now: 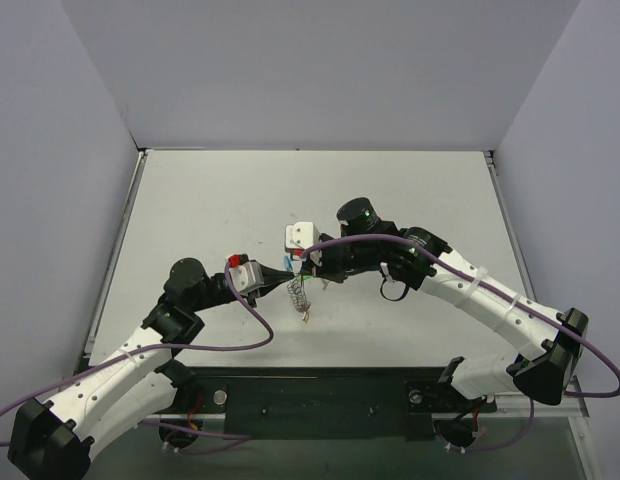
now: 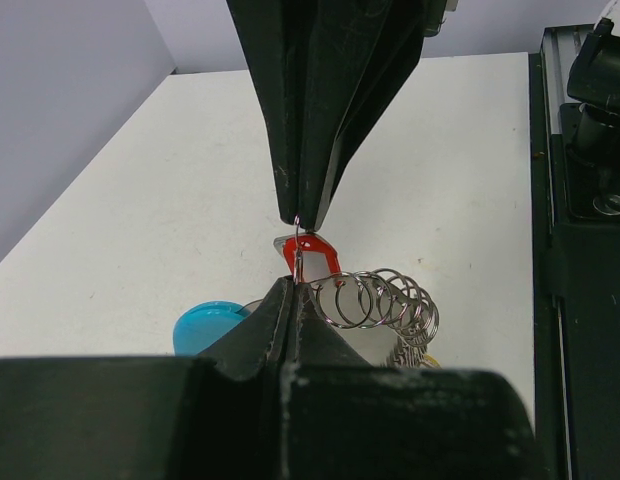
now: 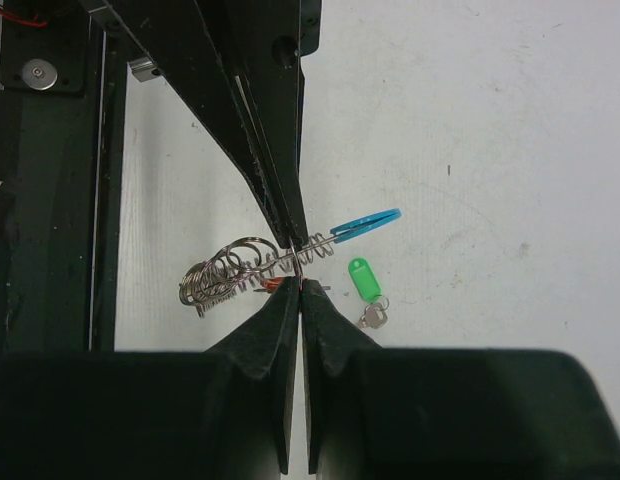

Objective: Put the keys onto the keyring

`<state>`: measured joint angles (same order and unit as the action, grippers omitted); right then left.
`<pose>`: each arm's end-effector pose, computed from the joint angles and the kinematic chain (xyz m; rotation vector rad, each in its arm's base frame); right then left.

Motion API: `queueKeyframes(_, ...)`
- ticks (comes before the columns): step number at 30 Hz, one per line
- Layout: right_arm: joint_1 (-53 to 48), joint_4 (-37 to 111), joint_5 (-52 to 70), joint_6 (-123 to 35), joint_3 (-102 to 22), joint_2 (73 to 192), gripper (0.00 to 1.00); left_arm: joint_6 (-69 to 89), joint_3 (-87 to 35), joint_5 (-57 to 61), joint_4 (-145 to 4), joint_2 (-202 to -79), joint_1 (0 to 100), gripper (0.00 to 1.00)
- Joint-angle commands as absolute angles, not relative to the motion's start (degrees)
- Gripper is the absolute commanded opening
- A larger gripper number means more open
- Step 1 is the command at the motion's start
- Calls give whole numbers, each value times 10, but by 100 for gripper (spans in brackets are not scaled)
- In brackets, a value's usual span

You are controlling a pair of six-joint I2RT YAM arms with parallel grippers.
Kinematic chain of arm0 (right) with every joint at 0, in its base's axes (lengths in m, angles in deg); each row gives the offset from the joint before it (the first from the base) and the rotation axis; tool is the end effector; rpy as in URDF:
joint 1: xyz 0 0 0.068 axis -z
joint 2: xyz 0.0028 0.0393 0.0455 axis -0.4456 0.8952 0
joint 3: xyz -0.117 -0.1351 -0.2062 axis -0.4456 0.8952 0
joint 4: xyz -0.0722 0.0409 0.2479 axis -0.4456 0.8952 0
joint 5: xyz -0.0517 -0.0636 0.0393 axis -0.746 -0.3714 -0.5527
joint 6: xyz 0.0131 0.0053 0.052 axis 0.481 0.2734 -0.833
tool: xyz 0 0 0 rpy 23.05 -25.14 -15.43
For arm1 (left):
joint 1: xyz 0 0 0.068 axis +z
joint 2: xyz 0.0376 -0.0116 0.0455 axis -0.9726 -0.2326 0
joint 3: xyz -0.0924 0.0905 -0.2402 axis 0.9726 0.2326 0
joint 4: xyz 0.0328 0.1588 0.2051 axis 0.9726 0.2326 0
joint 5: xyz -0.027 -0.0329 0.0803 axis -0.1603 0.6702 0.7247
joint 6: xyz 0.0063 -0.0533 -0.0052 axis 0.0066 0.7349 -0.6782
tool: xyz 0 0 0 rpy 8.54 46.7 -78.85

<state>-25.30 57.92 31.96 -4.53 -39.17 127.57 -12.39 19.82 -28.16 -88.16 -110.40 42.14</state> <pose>0.1718 0.2469 0.3827 -1.5711 1.2100 0.7347 0.1413 -0.1235 0.2822 1.0841 1.1933 -0.8362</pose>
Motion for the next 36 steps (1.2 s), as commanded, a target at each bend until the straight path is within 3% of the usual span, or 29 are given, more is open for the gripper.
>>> queueKeyframes(1,-252,561,322,-54,-391,1260,0,-123,179,-302,-925,-1097,422,0)
queueKeyframes(36,-252,568,336,-36,-388,1267,0,-105,183,-329,-943,-1098,425,0)
